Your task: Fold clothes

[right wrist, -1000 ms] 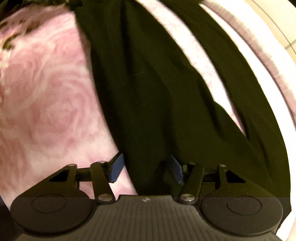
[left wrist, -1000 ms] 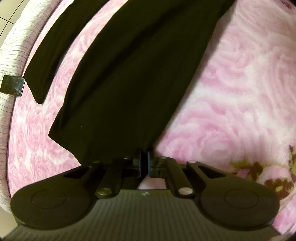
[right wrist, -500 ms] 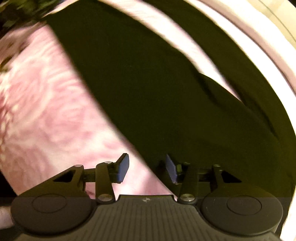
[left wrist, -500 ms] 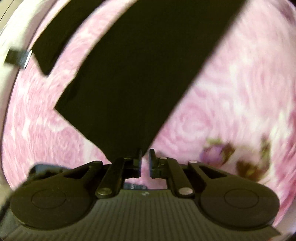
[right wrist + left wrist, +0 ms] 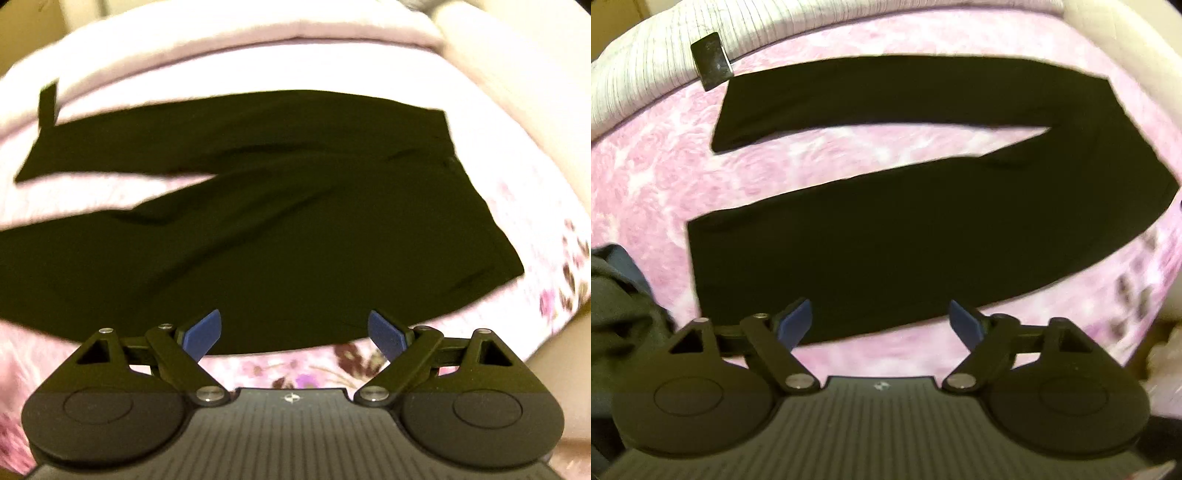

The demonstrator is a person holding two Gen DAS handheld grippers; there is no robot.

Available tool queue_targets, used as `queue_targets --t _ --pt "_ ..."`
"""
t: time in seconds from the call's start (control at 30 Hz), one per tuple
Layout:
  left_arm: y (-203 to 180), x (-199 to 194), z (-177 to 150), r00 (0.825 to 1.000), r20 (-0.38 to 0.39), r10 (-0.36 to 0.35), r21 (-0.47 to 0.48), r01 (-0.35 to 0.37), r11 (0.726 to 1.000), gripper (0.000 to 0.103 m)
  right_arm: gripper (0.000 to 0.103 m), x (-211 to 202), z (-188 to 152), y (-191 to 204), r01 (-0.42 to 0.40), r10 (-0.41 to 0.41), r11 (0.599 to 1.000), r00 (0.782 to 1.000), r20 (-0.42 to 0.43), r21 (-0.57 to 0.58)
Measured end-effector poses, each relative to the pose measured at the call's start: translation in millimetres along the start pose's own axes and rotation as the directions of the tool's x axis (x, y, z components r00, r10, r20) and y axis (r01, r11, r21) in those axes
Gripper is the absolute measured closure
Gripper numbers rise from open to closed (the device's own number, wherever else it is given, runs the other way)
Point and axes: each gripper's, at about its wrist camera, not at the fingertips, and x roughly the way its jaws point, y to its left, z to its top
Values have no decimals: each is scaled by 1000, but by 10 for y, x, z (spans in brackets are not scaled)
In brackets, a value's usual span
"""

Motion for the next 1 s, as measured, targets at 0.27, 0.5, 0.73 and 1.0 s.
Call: queue_targets --t 0.27,0.5,0.73,1.0 --pt "-800 -612 168 993 95 65 -149 -51 988 1 14 -484 117 -782 -41 36 980 999 30 197" --pt "-1392 -937 389 977 175 123 -90 -109 990 1 14 -988 256 -1196 -80 67 977 995 70 200" --pt "-1622 -1058 522 967 231 111 -79 -95 992 1 14 -1252 324 -1252 -97 81 982 991 107 160" --pt "-1618 -1088 532 964 230 132 -104 -111 988 1 14 -1195 308 -1325 -96 79 982 991 105 165"
